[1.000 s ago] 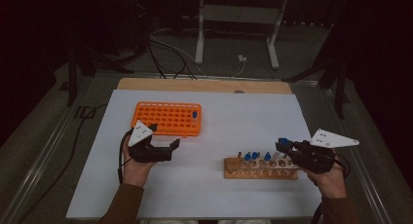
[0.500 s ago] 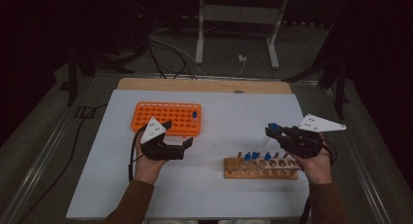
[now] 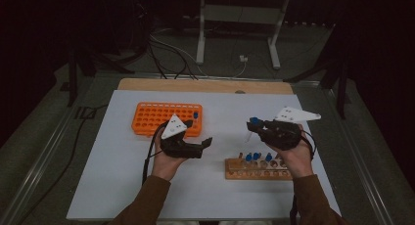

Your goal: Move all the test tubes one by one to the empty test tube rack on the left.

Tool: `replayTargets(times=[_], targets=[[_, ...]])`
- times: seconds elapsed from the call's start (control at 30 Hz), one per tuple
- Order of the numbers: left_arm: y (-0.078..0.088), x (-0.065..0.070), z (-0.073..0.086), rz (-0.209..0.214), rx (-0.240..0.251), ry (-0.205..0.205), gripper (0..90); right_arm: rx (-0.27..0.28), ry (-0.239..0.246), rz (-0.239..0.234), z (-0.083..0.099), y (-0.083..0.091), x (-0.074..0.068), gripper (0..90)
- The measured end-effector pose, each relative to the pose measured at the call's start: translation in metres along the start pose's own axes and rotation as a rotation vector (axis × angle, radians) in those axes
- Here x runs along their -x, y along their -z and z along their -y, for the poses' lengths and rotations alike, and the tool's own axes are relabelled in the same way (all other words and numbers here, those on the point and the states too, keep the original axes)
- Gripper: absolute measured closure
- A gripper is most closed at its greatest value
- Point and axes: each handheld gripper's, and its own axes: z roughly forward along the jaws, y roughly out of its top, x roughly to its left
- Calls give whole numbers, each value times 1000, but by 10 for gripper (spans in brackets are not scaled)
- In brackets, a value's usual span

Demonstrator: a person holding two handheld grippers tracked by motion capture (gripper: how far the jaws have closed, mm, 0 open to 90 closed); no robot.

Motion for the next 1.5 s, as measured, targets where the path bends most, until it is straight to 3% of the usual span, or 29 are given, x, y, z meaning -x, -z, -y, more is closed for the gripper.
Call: replayTargets(times=[0.17, 0.27, 0.47, 0.87, 1.3, 1.43, 1.5], targets=[[-10, 6, -4, 24, -1, -6, 97, -3, 0, -24, -7, -15, -9, 765], [-15, 10, -5, 66, 3, -15, 221, -8, 6, -38, -9, -23, -14, 765], [-24, 19, -8, 70, -2, -34, 269, -13, 14, -66, -14, -36, -26, 765], [-29, 26, -11, 103, 32, -54, 584, -22, 28, -104, -19, -50, -39, 764], [-27, 28, -12, 115, 31, -99, 772, -27, 27, -118, -19, -58, -43, 762], [-27, 25, -11, 105, 25, -98, 775, -25, 23, -160, -19, -58, -42, 616], [-27, 24, -11, 98, 27, -94, 776, -27, 24, -170, -19, -58, -43, 496]])
